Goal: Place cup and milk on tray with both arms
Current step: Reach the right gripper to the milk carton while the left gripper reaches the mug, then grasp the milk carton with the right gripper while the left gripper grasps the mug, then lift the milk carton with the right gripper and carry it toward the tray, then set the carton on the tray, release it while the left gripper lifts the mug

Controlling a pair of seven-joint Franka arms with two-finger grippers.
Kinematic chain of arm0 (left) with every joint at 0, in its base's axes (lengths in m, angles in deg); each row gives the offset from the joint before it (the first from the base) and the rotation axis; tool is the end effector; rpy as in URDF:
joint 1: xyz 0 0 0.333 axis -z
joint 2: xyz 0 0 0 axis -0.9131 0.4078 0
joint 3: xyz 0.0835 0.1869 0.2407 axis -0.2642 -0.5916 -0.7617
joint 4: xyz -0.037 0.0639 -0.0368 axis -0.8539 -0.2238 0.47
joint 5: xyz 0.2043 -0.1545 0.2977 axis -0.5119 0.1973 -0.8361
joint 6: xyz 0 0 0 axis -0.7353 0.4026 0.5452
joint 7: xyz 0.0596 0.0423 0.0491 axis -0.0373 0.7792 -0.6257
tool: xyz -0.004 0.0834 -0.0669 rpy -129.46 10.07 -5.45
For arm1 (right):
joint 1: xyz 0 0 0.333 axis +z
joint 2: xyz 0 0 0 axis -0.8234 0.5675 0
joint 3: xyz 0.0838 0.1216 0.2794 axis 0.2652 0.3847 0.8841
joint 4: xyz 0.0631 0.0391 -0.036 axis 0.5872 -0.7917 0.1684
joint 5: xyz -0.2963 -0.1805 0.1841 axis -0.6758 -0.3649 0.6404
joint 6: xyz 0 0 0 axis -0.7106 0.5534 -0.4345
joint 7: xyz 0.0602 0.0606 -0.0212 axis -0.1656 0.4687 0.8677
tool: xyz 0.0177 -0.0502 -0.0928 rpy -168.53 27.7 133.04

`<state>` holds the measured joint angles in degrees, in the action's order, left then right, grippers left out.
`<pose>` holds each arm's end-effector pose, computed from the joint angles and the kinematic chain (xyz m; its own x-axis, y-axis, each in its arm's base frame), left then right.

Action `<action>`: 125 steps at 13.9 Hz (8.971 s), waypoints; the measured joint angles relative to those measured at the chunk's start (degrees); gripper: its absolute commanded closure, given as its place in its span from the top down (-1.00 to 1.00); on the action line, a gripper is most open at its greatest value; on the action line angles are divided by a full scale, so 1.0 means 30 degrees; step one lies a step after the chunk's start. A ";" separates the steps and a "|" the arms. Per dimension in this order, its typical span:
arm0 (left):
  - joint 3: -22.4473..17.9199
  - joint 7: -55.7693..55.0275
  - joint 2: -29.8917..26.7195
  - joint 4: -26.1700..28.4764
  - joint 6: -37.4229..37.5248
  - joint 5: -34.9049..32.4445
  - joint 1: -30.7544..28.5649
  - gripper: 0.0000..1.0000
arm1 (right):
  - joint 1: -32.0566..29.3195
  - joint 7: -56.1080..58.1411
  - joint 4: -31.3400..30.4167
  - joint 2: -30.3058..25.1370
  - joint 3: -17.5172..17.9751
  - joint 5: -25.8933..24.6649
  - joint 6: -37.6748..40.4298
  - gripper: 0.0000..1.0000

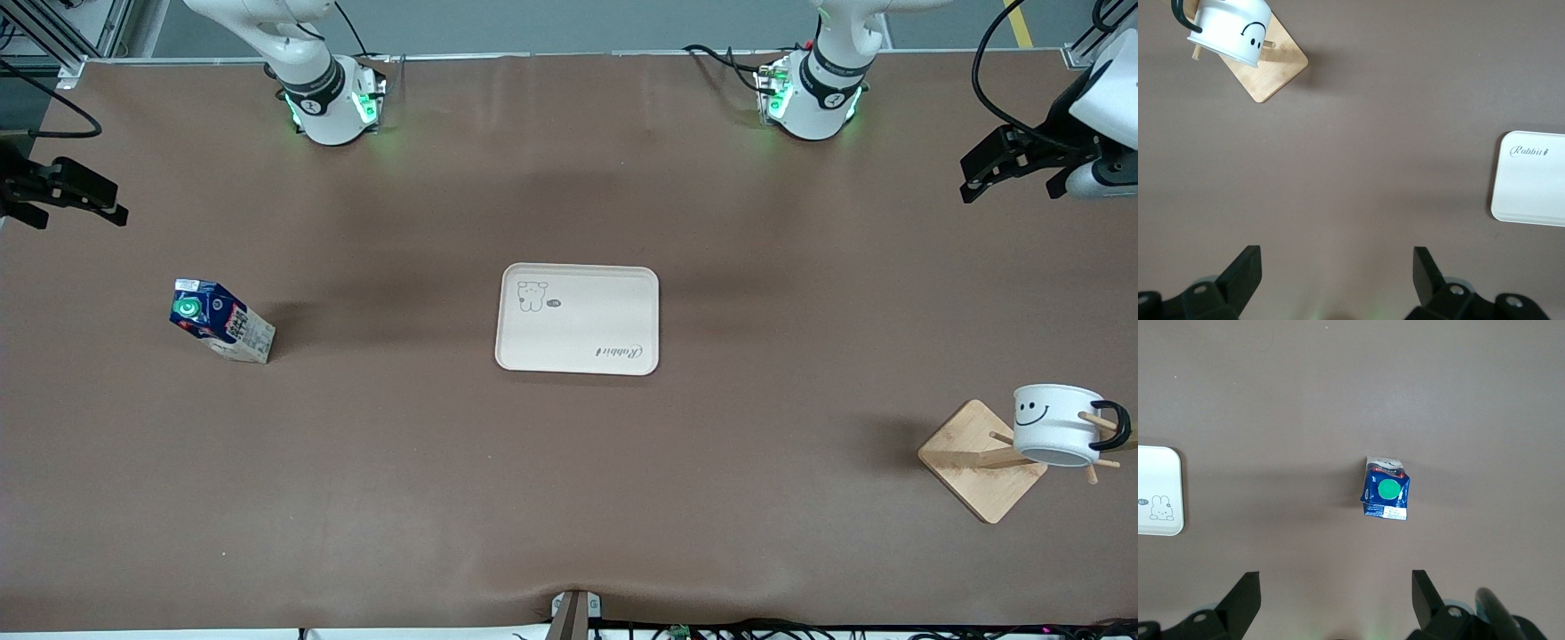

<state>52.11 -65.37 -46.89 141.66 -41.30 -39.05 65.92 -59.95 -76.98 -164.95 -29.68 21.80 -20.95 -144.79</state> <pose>0.5114 -0.0502 0.6592 0.9995 0.0220 0.0231 0.0228 -0.9991 -0.0365 0.5338 -0.0341 0.6401 0.9987 0.0165 -0.0482 0.0156 -0.9997 -0.0182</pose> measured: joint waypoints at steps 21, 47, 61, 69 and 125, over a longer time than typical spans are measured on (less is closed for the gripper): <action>-0.0276 -0.0136 0.2320 0.3486 -0.9908 -0.0022 -0.2991 1.00 | -0.0566 0.0002 0.0206 0.1650 -0.0082 -0.0007 -0.0770 1.00; -0.0222 -0.1195 0.5961 0.9151 -2.5770 0.0147 -0.4510 1.00 | -0.2048 0.1536 -0.5263 0.6327 -0.0165 -0.0221 -0.6421 1.00; -0.0114 0.0545 0.7071 0.8610 -2.6302 0.0119 -0.4521 0.02 | -0.2072 0.1530 -0.6247 0.6167 -0.0145 -0.0211 -0.6526 -1.00; -0.0099 0.0671 0.7070 0.8613 -2.6302 0.0119 -0.4509 -0.44 | -0.1379 0.0682 -0.3107 0.6079 0.0181 -0.0105 -0.2809 -1.00; 0.6202 -1.2880 0.6160 0.3896 -1.1746 0.0152 0.0095 -1.00 | 0.9318 -1.0047 0.9065 1.2371 -0.0143 0.5200 -0.0883 1.00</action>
<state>70.72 -104.01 -28.41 153.35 -76.54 -38.60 66.21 -31.99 -107.12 -137.75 7.43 21.37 -5.35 -147.44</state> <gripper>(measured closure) 0.894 0.000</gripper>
